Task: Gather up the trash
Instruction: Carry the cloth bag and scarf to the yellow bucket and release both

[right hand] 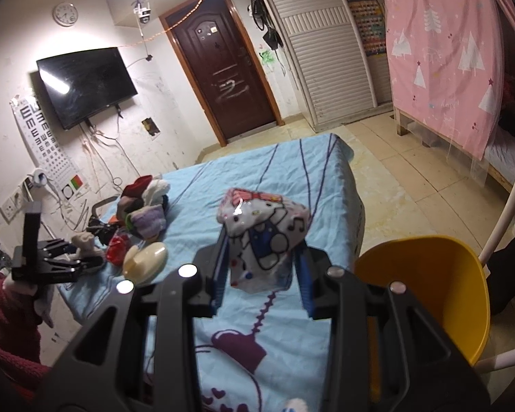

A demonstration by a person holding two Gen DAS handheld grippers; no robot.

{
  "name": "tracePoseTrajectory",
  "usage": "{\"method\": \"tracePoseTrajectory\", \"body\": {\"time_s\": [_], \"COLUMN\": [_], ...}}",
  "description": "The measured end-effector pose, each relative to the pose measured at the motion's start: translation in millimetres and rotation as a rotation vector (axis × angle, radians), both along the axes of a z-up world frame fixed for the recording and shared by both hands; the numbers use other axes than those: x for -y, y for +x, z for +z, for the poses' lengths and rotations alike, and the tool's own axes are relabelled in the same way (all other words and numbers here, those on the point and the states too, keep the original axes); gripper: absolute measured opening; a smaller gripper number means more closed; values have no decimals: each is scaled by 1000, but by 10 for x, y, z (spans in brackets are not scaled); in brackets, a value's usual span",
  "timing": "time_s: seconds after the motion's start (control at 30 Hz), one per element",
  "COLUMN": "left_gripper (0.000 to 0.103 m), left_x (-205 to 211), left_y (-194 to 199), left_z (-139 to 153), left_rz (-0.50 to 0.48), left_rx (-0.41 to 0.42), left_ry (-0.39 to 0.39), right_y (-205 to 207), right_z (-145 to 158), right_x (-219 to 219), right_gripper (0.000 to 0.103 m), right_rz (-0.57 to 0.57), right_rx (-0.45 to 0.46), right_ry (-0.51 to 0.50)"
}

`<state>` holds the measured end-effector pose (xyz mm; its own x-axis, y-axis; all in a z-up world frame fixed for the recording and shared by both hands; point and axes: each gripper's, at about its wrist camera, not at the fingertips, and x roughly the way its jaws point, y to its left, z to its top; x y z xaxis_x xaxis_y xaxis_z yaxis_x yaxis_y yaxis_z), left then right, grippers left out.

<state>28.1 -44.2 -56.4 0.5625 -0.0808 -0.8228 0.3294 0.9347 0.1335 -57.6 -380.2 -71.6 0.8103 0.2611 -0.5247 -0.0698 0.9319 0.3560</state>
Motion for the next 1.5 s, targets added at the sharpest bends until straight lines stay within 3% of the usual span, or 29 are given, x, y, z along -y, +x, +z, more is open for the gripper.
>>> {"method": "tracePoseTrajectory", "body": {"time_s": [0.13, 0.33, 0.53, 0.77, 1.03, 1.3, 1.37, 1.43, 1.5], "left_gripper": [51, 51, 51, 51, 51, 51, 55, 72, 78], "left_x": [-44, 63, 643, 1788, 2934, 3670, 3788, 3892, 3886], "left_y": [-144, -376, -405, -313, -282, 84, 146, 180, 204], "left_z": [160, 633, 1159, 1483, 1197, 523, 391, 311, 280], "left_rz": [-5, -55, -196, -409, -548, -495, -491, -493, -478], "left_rx": [22, 128, 216, 213, 70, -122, -158, -169, -170], "left_ry": [-44, -127, -286, -458, -492, -518, -503, -477, -466], "right_y": [-23, -108, -232, -381, -536, -603, -633, -646, -652], "right_z": [-21, 1, 50, 102, 121, 39, 51, 62, 60], "right_x": [67, 195, 390, 740, 1084, 1393, 1430, 1421, 1422], "right_gripper": [33, 33, 34, 34, 37, 37, 37, 37, 37], "right_rz": [-18, -63, -128, -239, -304, -389, -402, -406, -405], "right_rx": [-5, 0, 17, 33, 37, 28, 35, 41, 41], "right_ry": [-1, -6, -26, -68, -78, -31, -24, -23, -24]}}
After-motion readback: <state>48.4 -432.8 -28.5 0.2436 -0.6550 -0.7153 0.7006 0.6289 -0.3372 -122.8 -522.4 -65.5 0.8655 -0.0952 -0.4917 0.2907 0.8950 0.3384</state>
